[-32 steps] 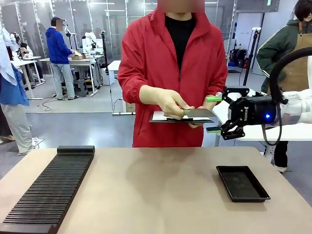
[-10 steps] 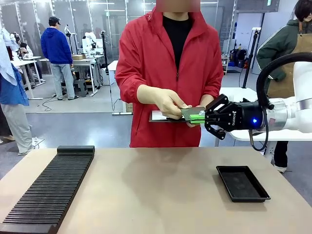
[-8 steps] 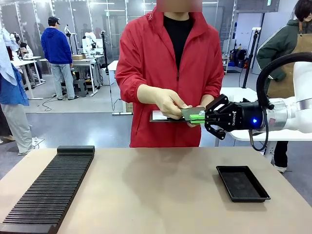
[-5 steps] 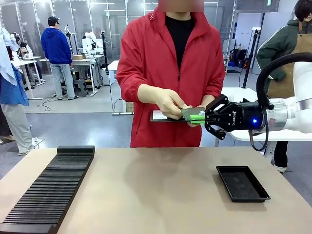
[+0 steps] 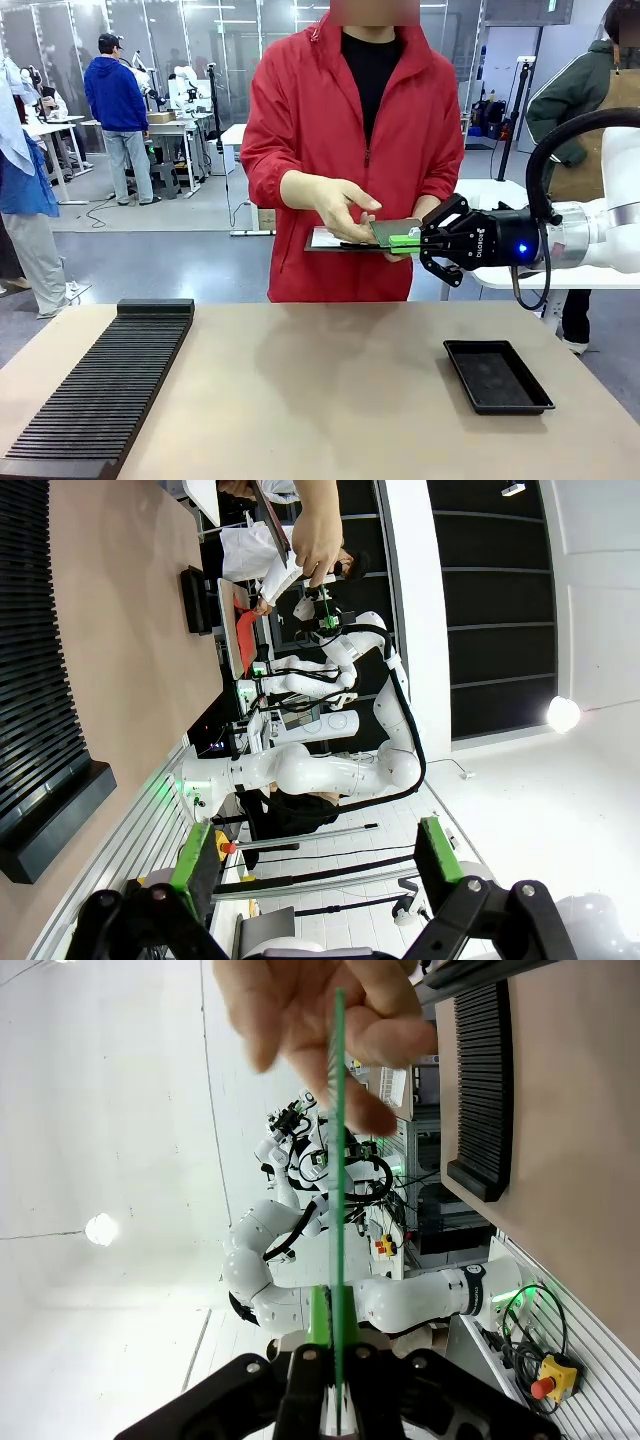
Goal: Inspect the PCB.
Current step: Place the Blank PCB in the ESD tray.
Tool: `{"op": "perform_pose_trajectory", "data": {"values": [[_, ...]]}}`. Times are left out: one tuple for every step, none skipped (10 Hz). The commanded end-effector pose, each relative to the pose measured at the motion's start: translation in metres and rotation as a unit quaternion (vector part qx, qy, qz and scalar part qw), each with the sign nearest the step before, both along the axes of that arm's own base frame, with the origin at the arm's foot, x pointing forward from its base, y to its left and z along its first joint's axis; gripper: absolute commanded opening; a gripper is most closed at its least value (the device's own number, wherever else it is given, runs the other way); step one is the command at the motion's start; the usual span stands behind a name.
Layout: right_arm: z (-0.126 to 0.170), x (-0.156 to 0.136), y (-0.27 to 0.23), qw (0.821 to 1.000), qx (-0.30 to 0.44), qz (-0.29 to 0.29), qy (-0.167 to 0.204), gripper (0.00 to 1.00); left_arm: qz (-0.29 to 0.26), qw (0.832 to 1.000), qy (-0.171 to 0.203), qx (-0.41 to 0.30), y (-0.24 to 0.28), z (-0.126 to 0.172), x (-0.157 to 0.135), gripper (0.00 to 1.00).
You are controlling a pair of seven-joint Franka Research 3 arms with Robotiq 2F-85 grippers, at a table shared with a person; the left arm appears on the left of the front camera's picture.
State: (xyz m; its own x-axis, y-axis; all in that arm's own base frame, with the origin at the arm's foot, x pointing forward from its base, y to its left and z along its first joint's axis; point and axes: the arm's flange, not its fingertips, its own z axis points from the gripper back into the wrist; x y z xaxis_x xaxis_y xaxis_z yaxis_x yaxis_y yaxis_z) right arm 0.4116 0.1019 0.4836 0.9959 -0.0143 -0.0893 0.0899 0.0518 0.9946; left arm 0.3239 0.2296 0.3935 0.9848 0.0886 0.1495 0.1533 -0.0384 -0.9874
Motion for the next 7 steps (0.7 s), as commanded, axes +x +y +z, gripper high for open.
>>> {"op": "perform_pose_trajectory", "data": {"values": [[0.0013, -0.0003, 0.0007, 1.0, 0.0, 0.001, -0.001, 0.0, -0.003, 1.0, 0.007, 0.004, 0.0002, 0.0041, -0.0028, 1.0], [0.0013, -0.0003, 0.0007, 1.0, 0.0, 0.001, -0.001, 0.0, -0.003, 1.0, 0.007, 0.004, 0.0002, 0.0041, -0.0028, 1.0], [0.0013, -0.0003, 0.0007, 1.0, 0.0, 0.001, -0.001, 0.0, -0.003, 1.0, 0.007, 0.004, 0.0002, 0.0041, -0.0028, 1.0], [0.0013, -0.0003, 0.0007, 1.0, 0.0, 0.001, -0.001, 0.0, -0.003, 1.0, 0.007, 0.004, 0.0002, 0.0041, -0.0028, 1.0], [0.0013, -0.0003, 0.0007, 1.0, 0.0, 0.001, -0.001, 0.0, -0.003, 1.0, 0.007, 0.004, 0.0002, 0.0041, -0.0028, 1.0], [0.0013, -0.0003, 0.0007, 1.0, 0.0, 0.001, -0.001, 0.0, -0.003, 1.0, 0.007, 0.004, 0.0002, 0.0041, -0.0028, 1.0], [0.0013, -0.0003, 0.0007, 1.0, 0.0, 0.001, -0.001, 0.0, -0.003, 1.0, 0.007, 0.004, 0.0002, 0.0041, -0.0028, 1.0]]}}
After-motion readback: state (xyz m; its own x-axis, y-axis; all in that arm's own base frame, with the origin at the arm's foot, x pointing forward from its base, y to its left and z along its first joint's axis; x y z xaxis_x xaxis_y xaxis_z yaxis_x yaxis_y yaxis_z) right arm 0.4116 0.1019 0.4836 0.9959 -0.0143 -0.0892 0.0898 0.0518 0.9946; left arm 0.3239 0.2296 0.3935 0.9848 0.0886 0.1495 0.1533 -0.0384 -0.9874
